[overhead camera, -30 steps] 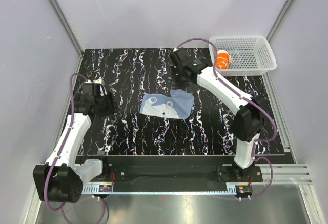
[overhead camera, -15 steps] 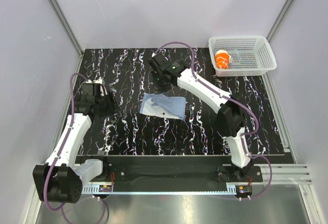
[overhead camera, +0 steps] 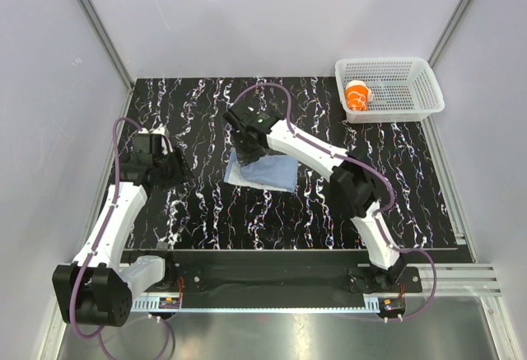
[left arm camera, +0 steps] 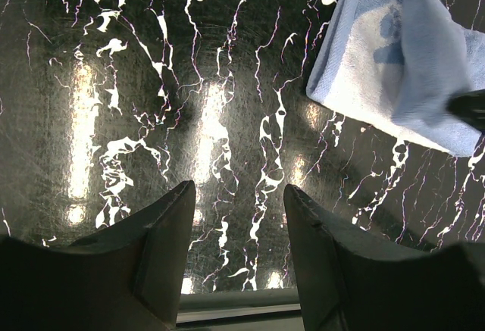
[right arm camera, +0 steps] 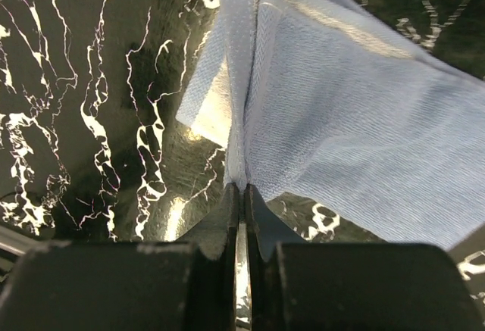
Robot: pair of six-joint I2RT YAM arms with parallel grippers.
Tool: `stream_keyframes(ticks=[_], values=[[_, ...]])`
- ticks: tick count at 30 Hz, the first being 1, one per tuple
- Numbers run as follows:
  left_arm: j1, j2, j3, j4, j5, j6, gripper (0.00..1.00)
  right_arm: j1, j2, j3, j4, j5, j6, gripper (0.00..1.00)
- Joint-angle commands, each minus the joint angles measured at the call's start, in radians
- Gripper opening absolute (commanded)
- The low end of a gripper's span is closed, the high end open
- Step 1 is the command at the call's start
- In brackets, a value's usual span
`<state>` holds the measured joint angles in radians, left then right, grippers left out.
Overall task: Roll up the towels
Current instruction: Fold the towel
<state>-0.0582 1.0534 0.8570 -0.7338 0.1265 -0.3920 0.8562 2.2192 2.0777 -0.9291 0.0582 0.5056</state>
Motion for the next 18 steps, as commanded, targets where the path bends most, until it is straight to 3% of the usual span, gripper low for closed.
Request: stream_keyframes(ticks=[1, 4, 5, 8, 9, 11, 18], values=[[-0.005, -0.015, -0.003, 0.034, 0.004, 0.001, 0.55, 0.029, 0.03, 0.041, 0.049, -0.026, 0.011, 0.0], [-0.005, -0.015, -0.004, 0.034, 0.002, 0.001, 0.55, 0.038, 0.059, 0.042, 0.075, -0.044, 0.014, 0.11], [-0.005, -0.015, -0.004, 0.034, 0.001, 0.001, 0.55, 0.043, 0.065, 0.042, 0.09, -0.053, 0.016, 0.28], [-0.006, -0.01, -0.004, 0.033, 0.002, 0.001, 0.55, 0.046, 0.088, 0.041, 0.116, -0.055, 0.017, 0.46], [-0.008, -0.007, -0.004, 0.034, -0.001, 0.001, 0.55, 0.047, 0.097, 0.042, 0.121, -0.055, 0.017, 0.59], [-0.009, -0.004, -0.003, 0.031, -0.005, 0.001, 0.55, 0.047, 0.1, 0.045, 0.13, -0.081, 0.017, 0.71], [-0.014, 0.013, -0.003, 0.027, -0.027, -0.002, 0.55, 0.047, 0.002, 0.05, 0.121, -0.015, -0.013, 0.86]])
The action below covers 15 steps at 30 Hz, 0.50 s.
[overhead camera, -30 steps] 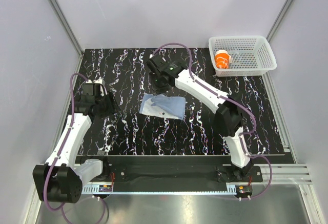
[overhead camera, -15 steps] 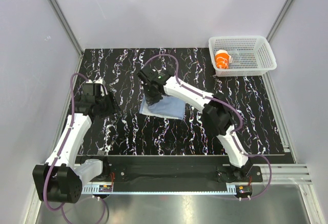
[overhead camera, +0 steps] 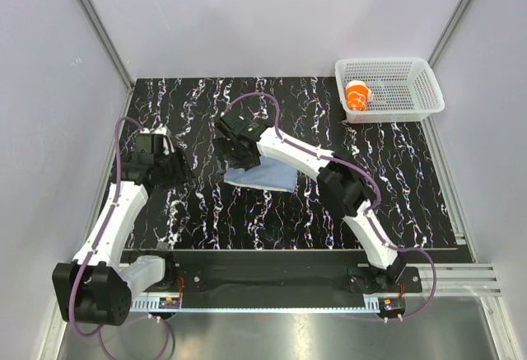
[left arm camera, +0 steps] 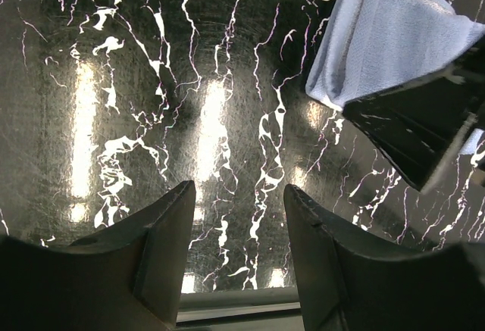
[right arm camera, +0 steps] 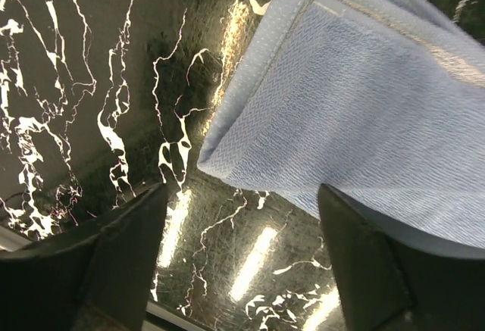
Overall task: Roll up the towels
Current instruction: Fold the towel
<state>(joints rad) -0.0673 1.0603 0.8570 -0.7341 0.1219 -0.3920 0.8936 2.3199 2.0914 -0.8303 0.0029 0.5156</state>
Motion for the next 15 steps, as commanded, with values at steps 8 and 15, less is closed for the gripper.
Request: stream_keyframes(ticks=[8, 15], values=[[-0.006, 0.03, 0.002, 0.021, -0.048, -0.004, 0.54, -0.03, -0.405, -0.342, 0.158, 0.106, 0.003, 0.77], [-0.048, 0.107, 0.011, 0.055, 0.01, -0.039, 0.6, -0.194, -0.64, -0.773, 0.243, 0.045, 0.098, 0.75]])
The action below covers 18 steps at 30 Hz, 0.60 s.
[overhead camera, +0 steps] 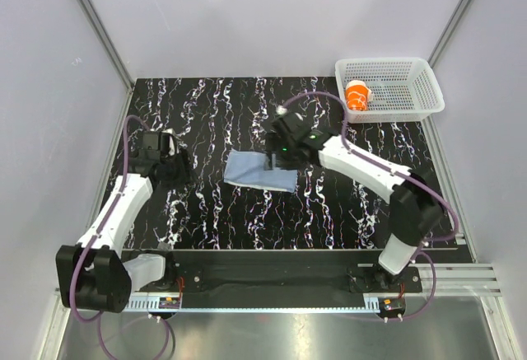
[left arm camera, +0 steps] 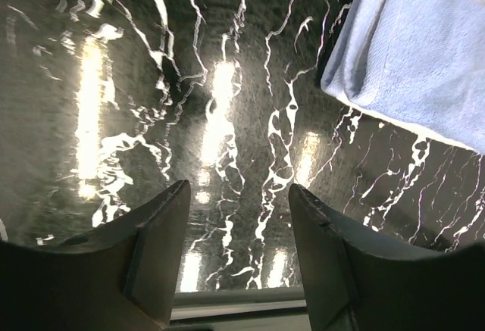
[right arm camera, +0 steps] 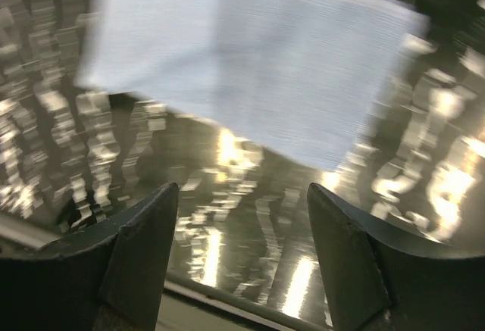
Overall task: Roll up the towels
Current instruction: Fold the towel
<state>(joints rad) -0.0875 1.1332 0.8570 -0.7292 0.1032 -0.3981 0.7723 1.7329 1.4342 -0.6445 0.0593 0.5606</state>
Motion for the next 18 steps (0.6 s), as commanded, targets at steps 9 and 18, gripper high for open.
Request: stream_keyframes(ticks=[9, 18], values=[[-0.216, 0.255, 0.094, 0.172, -0.003, -0.172, 0.62, -0.153, -0.053, -0.3, 0.169, -0.093, 0.061, 0.72], [-0.255, 0.477, 0.272, 0.186, -0.042, -0.18, 0.61, -0.183, 0.043, -0.307, 0.229, -0.113, 0.061, 0.65]])
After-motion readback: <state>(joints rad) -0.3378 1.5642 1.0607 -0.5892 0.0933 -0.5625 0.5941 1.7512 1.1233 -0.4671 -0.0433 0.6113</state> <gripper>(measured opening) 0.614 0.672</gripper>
